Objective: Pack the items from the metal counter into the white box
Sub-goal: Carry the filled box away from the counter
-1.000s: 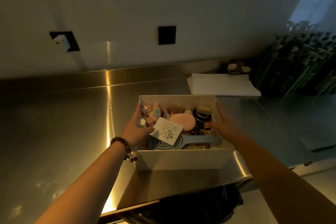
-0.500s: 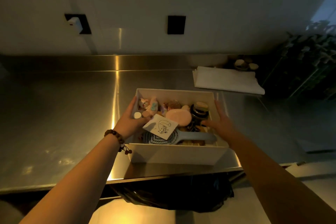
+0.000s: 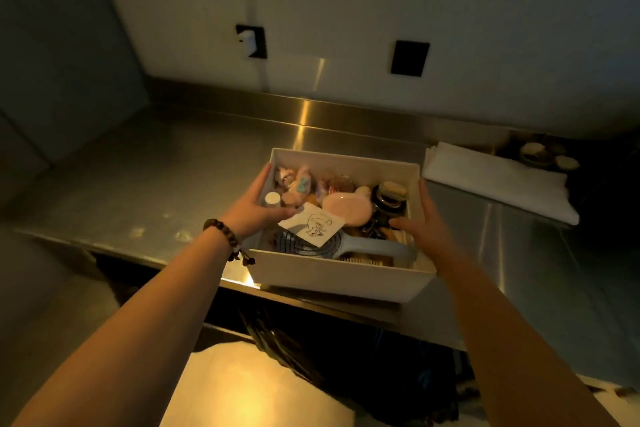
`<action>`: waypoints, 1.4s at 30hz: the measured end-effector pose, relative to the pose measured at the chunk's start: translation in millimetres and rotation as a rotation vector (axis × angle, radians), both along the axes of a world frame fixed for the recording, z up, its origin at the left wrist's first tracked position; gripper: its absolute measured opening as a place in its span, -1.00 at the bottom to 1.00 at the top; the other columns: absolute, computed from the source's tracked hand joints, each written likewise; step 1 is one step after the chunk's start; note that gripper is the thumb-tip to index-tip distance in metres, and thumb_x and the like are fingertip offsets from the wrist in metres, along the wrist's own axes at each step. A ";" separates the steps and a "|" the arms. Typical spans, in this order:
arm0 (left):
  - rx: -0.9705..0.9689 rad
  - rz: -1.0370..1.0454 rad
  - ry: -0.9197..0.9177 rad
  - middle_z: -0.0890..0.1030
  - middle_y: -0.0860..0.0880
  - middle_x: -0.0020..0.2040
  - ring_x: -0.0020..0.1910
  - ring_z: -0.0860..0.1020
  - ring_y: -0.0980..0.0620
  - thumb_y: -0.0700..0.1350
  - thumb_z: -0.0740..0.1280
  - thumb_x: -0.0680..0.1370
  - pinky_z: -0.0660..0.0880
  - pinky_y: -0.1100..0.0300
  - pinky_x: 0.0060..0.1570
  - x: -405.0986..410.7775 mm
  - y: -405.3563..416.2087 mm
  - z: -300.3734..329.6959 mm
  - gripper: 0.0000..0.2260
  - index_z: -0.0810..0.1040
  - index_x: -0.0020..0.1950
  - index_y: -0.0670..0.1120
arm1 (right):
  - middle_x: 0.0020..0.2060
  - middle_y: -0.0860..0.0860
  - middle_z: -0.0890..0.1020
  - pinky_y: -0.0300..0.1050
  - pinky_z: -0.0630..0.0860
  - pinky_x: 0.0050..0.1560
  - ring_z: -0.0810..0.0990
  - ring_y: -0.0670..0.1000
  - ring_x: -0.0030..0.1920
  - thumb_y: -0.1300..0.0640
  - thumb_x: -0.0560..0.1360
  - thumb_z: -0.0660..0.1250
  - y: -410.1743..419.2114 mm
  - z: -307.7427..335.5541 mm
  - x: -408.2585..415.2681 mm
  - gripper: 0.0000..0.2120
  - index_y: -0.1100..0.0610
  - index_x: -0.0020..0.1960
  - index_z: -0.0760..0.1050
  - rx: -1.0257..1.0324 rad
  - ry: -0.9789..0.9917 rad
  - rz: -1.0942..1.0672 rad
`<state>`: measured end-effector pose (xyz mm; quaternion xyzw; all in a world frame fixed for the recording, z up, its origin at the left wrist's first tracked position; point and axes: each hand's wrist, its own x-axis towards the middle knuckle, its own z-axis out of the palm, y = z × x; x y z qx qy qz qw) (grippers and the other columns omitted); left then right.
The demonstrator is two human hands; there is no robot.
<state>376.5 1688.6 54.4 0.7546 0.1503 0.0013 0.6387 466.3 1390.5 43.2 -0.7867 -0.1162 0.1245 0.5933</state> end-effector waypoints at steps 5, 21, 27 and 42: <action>-0.036 0.214 -0.057 0.34 0.11 0.24 -0.11 0.58 0.22 -0.24 0.49 0.36 0.51 0.38 -0.31 -62.7 39.6 7.5 -0.07 -0.02 0.51 0.17 | 0.44 0.01 0.28 0.09 0.31 0.34 0.31 0.01 0.36 0.28 0.40 0.42 63.0 18.1 5.9 -0.08 -0.16 0.53 -0.05 -0.022 -0.030 0.248; 0.123 0.876 -0.052 0.44 0.19 0.18 0.08 0.51 0.31 -0.13 0.48 0.41 0.48 0.42 -0.18 -347.2 188.9 -3.6 -0.36 0.19 0.28 0.26 | 0.53 -0.05 0.08 0.15 0.22 0.36 0.14 0.11 0.48 0.09 0.44 0.42 396.9 -0.8 -142.5 -0.11 -0.23 0.51 -0.11 -0.128 -0.031 0.942; 0.096 1.047 -0.044 0.43 0.32 0.13 0.06 0.45 0.45 -0.06 0.51 0.39 0.44 0.45 -0.22 -435.6 270.7 -22.4 -0.42 0.26 0.15 0.42 | 0.51 -0.11 0.14 0.04 0.22 0.32 0.17 0.03 0.47 0.09 0.43 0.43 532.2 -19.8 -220.0 -0.11 -0.29 0.49 -0.10 -0.121 -0.008 1.115; -0.134 1.324 -0.016 0.34 0.00 0.42 0.33 0.37 0.00 -0.18 0.51 0.37 0.41 0.07 0.21 -563.4 498.6 -69.3 -0.10 0.01 0.50 0.23 | 0.50 -0.06 0.18 0.10 0.24 0.36 0.26 0.07 0.44 0.07 0.42 0.43 802.0 -42.8 -342.3 -0.10 -0.29 0.49 -0.11 -0.206 -0.014 1.242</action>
